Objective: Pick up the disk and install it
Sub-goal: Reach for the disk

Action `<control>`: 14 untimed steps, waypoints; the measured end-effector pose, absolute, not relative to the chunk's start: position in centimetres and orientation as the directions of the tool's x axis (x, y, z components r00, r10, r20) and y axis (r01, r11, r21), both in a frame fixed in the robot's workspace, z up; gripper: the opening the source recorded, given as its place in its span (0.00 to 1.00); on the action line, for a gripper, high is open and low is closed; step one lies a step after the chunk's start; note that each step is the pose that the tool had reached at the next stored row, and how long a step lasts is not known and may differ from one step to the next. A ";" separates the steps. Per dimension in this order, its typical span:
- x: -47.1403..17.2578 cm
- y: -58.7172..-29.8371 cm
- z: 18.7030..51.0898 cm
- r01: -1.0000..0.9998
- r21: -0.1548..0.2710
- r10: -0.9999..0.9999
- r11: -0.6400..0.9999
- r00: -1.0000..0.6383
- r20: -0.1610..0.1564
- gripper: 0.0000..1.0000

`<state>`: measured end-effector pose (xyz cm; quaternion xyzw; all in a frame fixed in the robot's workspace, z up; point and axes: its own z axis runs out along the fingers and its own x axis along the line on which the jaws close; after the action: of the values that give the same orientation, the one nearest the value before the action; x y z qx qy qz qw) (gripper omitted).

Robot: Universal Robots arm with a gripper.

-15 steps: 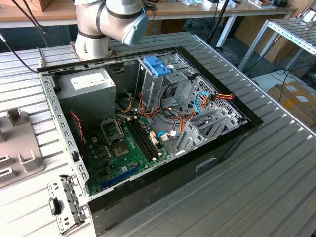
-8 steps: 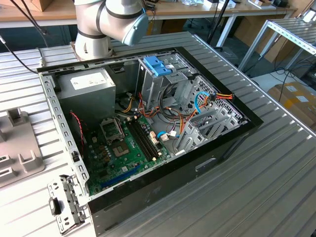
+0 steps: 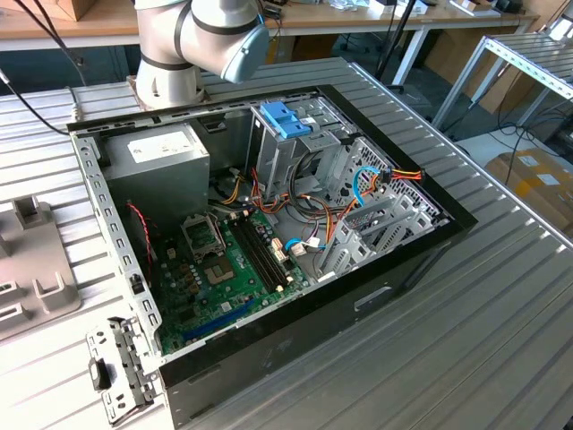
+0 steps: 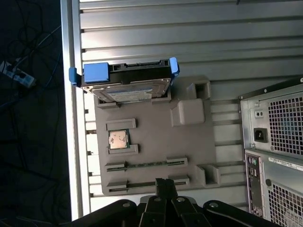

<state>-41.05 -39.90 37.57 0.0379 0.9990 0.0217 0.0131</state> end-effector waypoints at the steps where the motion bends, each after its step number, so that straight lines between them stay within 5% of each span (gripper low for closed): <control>1: -41.1 -39.9 37.5 0.075 0.044 0.076 0.996 -0.997 -0.024 0.11; 14: -41.4 -39.9 36.2 0.075 0.044 0.076 0.996 -0.997 -0.025 0.11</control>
<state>-41.43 -39.90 36.22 0.0378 0.9990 0.0217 0.0131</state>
